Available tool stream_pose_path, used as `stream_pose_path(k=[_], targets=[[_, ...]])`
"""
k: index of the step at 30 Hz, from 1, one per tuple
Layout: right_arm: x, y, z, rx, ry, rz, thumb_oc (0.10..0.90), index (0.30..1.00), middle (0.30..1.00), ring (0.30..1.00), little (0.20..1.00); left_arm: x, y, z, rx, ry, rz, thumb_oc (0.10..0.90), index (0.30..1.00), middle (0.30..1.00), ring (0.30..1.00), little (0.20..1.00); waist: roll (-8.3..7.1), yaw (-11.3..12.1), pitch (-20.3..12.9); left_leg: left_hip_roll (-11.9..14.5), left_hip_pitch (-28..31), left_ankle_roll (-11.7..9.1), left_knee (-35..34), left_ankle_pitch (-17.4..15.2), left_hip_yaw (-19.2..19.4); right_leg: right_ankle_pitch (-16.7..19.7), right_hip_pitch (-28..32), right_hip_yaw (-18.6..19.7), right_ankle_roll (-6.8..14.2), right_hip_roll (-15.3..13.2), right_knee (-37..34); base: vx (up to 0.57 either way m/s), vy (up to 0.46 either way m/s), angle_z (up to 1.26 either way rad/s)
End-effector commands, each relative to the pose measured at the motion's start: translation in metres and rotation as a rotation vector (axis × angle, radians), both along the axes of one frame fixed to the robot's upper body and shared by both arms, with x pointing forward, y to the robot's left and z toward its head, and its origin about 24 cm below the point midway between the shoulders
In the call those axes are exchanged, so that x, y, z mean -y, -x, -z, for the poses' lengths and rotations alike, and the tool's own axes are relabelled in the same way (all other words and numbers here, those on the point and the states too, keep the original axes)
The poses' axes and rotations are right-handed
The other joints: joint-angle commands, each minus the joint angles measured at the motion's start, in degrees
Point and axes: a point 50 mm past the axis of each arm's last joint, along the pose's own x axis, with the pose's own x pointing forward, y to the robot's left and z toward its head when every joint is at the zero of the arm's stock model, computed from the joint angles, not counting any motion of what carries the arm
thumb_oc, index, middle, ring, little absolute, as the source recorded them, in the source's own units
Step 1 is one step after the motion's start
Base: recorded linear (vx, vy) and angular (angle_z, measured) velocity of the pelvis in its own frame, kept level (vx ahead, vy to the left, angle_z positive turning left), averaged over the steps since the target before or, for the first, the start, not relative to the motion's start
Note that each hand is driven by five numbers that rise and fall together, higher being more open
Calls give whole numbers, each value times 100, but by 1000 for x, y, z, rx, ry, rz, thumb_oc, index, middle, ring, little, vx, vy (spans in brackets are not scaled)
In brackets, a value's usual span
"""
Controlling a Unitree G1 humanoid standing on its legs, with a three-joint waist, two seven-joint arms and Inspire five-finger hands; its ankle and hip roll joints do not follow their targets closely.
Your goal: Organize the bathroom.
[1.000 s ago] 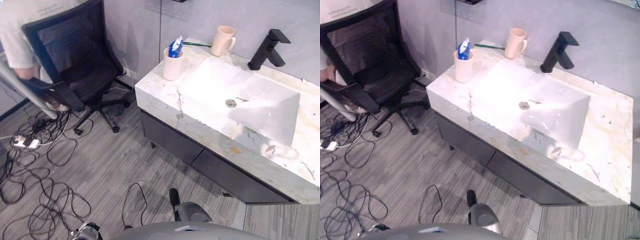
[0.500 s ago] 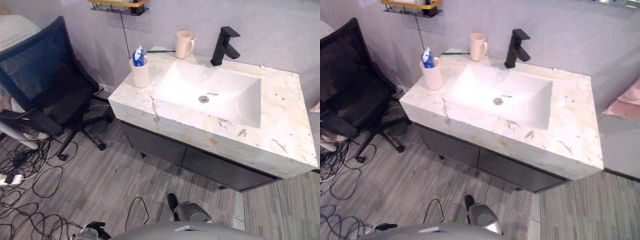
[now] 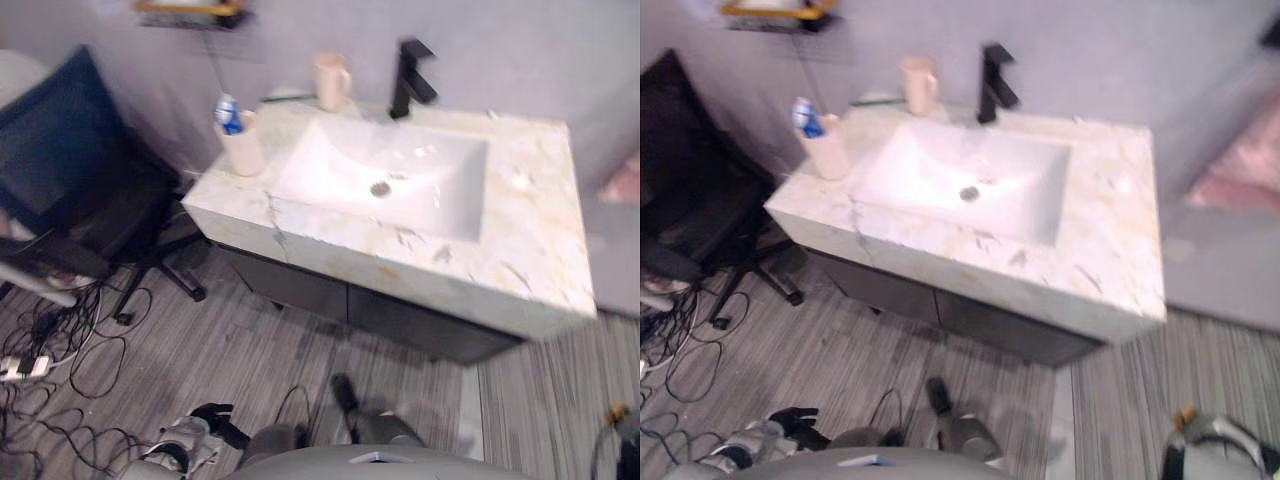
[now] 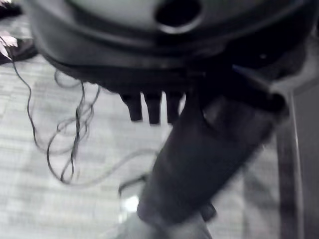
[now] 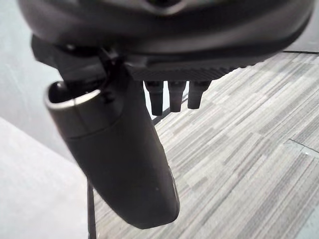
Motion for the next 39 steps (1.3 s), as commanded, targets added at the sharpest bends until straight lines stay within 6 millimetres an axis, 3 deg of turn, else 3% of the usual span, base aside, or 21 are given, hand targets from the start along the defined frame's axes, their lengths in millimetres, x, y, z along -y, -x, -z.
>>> stream_pose_path(k=[1, 4, 7, 8, 10, 15, 18, 20, 21, 24, 26, 28, 31, 39], targets=[[13, 40, -7, -142, 121, 80, 800, 900, 900, 900, 900, -26, 32, 0, -95, -96, -35, 800, 900, 900, 900, 900, -460, -118, -47, 75, 866, 78, -780, -2, 291, 224, 581, 56, 323, -243, -754, 11, 58, -40], [6, 38, 0, -136, 109, 76, 800, 900, 900, 900, 900, -32, 29, -2, -98, -126, -43, 800, 900, 900, 900, 900, -424, -160, 9, 22, 947, 108, -941, -12, 432, 302, 411, -11, 474, -375, -700, -23, 29, 12], [2, 30, 2, -124, 105, 45, 800, 900, 900, 900, 900, -40, 27, -5, -80, -150, -77, 800, 900, 900, 900, 900, -443, -114, 122, 34, 1004, 108, -947, -58, 694, 363, 249, -409, 607, -607, -594, -80, 0, -24], [0, 17, 1, -108, 107, 5, 800, 900, 900, 900, 900, -45, 27, -7, -54, -156, -122, 800, 900, 900, 900, 900, -417, 33, 260, 190, 1076, 119, -946, -85, 1075, 257, 232, -1040, 677, -869, -312, -141, -28, -48], [-3, -2, -1, -107, 103, -84, 800, 900, 900, 900, 900, -48, 30, -8, -31, -163, -225, 800, 900, 900, 900, 900, -471, 235, 277, 412, 1193, 125, -1033, -63, 1660, 216, 332, -1814, 744, -1170, -304, -94, -94, -134], [-9, -11, 3, -163, 119, -197, 800, 900, 900, 900, 900, -45, 34, -6, -80, -172, -218, 800, 900, 900, 900, 900, -606, 239, 137, 627, 1273, 104, -858, -189, 1794, 80, 586, -1752, 602, -950, -521, 112, -120, -92], [-8, -9, 3, -191, 125, -197, 800, 900, 900, 900, 900, -40, 31, -5, -104, -161, -181, 800, 900, 900, 900, 900, -694, 198, 45, 803, 1214, -47, -247, -408, 1874, 10, 703, -1676, 433, -836, -666, 91, -89, -3], [-8, -7, 3, -192, 127, -180, 800, 900, 900, 900, 900, -35, 29, -4, -102, -147, -177, 800, 900, 900, 900, 900, -716, 232, 71, 899, 854, -177, 508, -210, 1717, 0, 791, -1635, 308, -735, -718, 49, -87, 7], [-9, -6, 3, -195, 126, -181, 800, 900, 900, 900, 900, -31, 27, -3, -102, -140, -176, 800, 900, 900, 900, 900, -715, 296, 122, 822, 618, -204, 662, -67, 1446, 3, 864, -1561, 266, -674, -738, 68, -14, 8], [-15, -12, 7, -207, 129, -212, 800, 900, 900, 900, 900, -22, 35, 2, -118, -117, -191, 800, 900, 900, 900, 900, -671, 550, 173, 358, 554, -95, -402, 131, 585, 77, 978, -1244, 349, -617, -832, 100, 94, -16], [-17, -12, 9, -215, 129, -235, 800, 900, 900, 900, 900, -21, 38, 3, -127, -111, -211, 800, 900, 900, 900, 900, -635, 576, 130, 263, 730, -45, -766, 173, 517, 123, 980, -1288, 403, -696, -901, 135, 207, -79], [-23, -17, 13, -223, 131, -280, 800, 900, 900, 900, 900, -26, 36, 1, -119, -115, -251, 800, 900, 900, 900, 900, -516, 524, 74, 197, 982, 21, -1192, 239, 639, 148, 781, -1386, 555, -831, -699, 122, 247, -81], [-31, -14, 22, -236, 87, -297, 800, 900, 900, 900, 900, -33, 30, -3, -62, -120, -324, 800, 900, 900, 900, 900, -468, 496, 63, 255, 1154, 67, -1354, 245, 915, 147, 650, -1622, 679, -965, -412, 43, 65, -24], [-52, 9, 51, -269, -84, -372, 800, 900, 900, 900, 900, -36, 30, -4, -78, -121, -339, 800, 900, 900, 900, 900, -522, 512, -172, 419, 1347, -23, -1503, 297, 1064, 4, 1161, -1755, 552, -809, -910, 90, -13, -18]])
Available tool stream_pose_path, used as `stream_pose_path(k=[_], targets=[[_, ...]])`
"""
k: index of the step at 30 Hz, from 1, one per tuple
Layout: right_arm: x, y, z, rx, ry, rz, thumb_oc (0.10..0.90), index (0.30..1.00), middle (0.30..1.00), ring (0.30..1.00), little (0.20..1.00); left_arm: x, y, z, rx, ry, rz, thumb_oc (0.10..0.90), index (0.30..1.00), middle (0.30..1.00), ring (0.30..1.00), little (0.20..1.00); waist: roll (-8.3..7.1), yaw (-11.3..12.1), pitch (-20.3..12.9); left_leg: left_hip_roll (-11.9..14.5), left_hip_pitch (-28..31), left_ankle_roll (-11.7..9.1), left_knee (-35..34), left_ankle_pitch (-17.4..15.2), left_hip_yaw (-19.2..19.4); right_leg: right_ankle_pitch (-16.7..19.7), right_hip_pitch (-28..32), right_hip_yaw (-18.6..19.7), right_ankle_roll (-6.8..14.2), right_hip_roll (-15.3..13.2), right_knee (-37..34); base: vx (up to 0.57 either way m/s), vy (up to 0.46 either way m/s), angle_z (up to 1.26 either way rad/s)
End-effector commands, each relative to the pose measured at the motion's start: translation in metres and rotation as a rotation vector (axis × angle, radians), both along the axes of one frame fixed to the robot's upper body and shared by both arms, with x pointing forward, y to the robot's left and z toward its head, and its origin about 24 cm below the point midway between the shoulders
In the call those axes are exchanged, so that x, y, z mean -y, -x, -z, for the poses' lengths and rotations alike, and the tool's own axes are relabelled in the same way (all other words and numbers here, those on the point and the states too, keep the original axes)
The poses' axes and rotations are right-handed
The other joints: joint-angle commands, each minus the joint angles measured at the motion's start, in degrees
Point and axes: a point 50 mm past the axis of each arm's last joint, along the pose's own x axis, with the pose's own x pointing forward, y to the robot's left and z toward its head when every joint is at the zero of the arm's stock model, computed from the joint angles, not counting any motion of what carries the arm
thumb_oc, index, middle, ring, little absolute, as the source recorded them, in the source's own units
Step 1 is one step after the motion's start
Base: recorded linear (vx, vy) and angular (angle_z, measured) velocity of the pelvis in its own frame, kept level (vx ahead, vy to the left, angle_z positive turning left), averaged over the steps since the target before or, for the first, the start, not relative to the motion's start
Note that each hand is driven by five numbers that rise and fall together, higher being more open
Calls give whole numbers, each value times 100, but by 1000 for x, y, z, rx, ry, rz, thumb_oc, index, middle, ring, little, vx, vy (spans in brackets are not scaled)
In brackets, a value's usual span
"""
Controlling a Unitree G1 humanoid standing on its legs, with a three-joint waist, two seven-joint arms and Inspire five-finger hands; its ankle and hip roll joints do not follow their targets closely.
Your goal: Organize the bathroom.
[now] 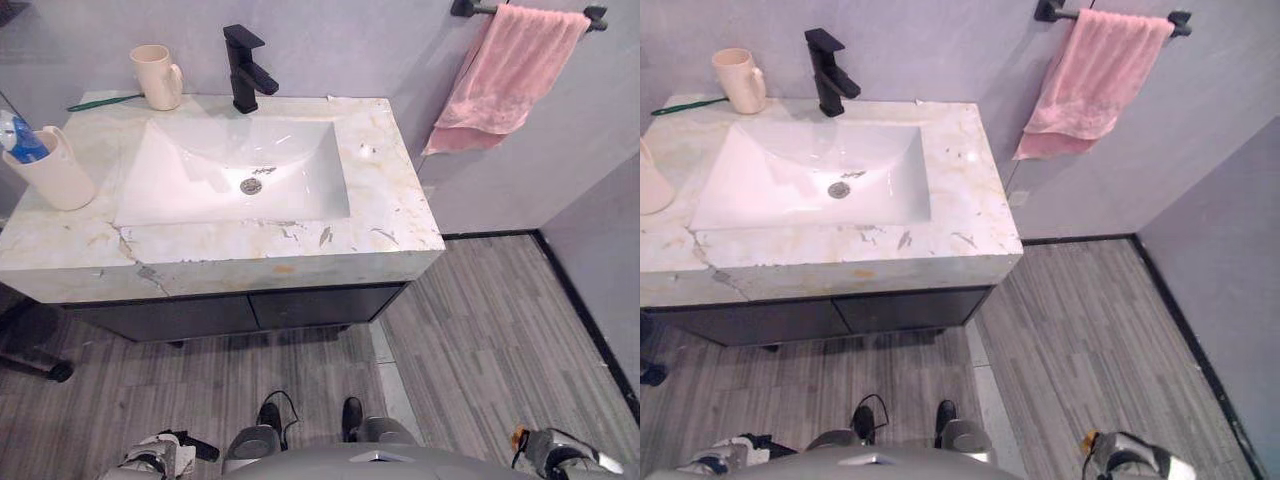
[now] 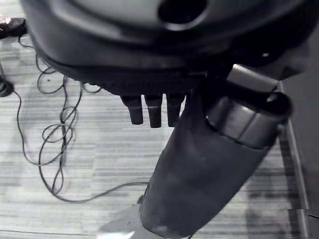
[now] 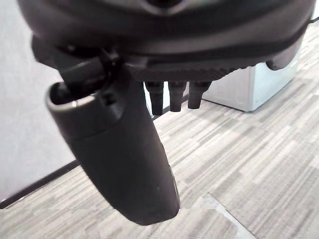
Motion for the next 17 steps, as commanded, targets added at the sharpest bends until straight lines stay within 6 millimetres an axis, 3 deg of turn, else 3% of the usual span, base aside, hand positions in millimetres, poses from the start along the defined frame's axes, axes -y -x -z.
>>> stream_pose_path(k=[1, 2, 3, 5, 6, 7, 8, 10, 12, 17], targets=[[39, -14, -24, 41, 12, -68, 800, 900, 900, 900, 900, 14, 2, 5, -29, 39, -9, 800, 900, 900, 900, 900, 215, 82, -162, 251, 4, -132, 378, -529, -76, -271, -453, 34, 233, 132, 450, 53, 3, 0], [39, -14, -24, 41, 12, -68, 800, 900, 900, 900, 900, 14, 2, 5, -29, 39, -9, 800, 900, 900, 900, 900, 215, 82, -162, 251, 4, -132, 378, -529, -76, -271, -453, 34, 233, 132, 450, 50, 8, -2], [28, -9, -14, 33, -125, -64, 800, 900, 900, 900, 900, 17, 2, 7, -29, 46, -5, 800, 900, 900, 900, 900, 215, 88, -185, 245, 17, -144, 338, -524, -91, -276, -416, 41, 217, 143, 387, 0, 0, 0], [28, -9, -14, 33, -125, -64, 800, 900, 900, 900, 900, 17, 2, 7, -29, 46, -5, 800, 900, 900, 900, 900, 215, 88, -185, 245, 17, -144, 338, -524, -91, -276, -416, 41, 217, 143, 387, 20, 7, 1], [8, 0, 0, -112, -250, -205, 800, 900, 900, 900, 900, 22, 2, 8, -30, 57, -4, 800, 900, 900, 900, 900, 231, 104, -228, 233, 61, -168, 263, -496, -117, -257, -362, 40, 193, 165, 277, 77, 26, 4], [-26, 20, 20, -299, -384, -362, 800, 900, 900, 900, 900, 28, 2, 10, -29, 67, -8, 800, 900, 900, 900, 900, 255, 144, -263, 231, 104, -182, 234, -489, -134, -266, -282, 21, 169, 191, 202, 77, 26, 4], [-26, 20, 20, -299, -384, -362, 800, 900, 900, 900, 900, 28, 2, 10, -29, 67, -8, 800, 900, 900, 900, 900, 255, 144, -263, 231, 104, -182, 234, -489, -134, -266, -282, 21, 169, 191, 202, 56, 25, 4], [-51, 37, 32, -470, -484, -529, 800, 900, 900, 900, 900, 35, 4, 13, -29, 85, 15, 800, 900, 900, 900, 900, 316, 177, -284, 216, 138, -182, 244, -493, -155, -294, -196, -1, 145, 195, 175, 44, 46, 2], [-70, 44, 39, -499, -540, -555, 800, 900, 900, 900, 900, 42, 5, 15, -30, 95, 22, 800, 900, 900, 900, 900, 381, 199, -294, 208, 167, -185, 258, -505, -174, -323, -140, -20, 133, 190, 179, 36, 56, 4], [-83, 42, 42, -534, -531, -635, 800, 900, 900, 900, 900, 51, 12, 18, -44, 111, 21, 800, 900, 900, 900, 900, 487, 196, -324, 185, 214, -176, 230, -503, -178, -362, -65, -26, 101, 183, 154, 26, 51, 0]])
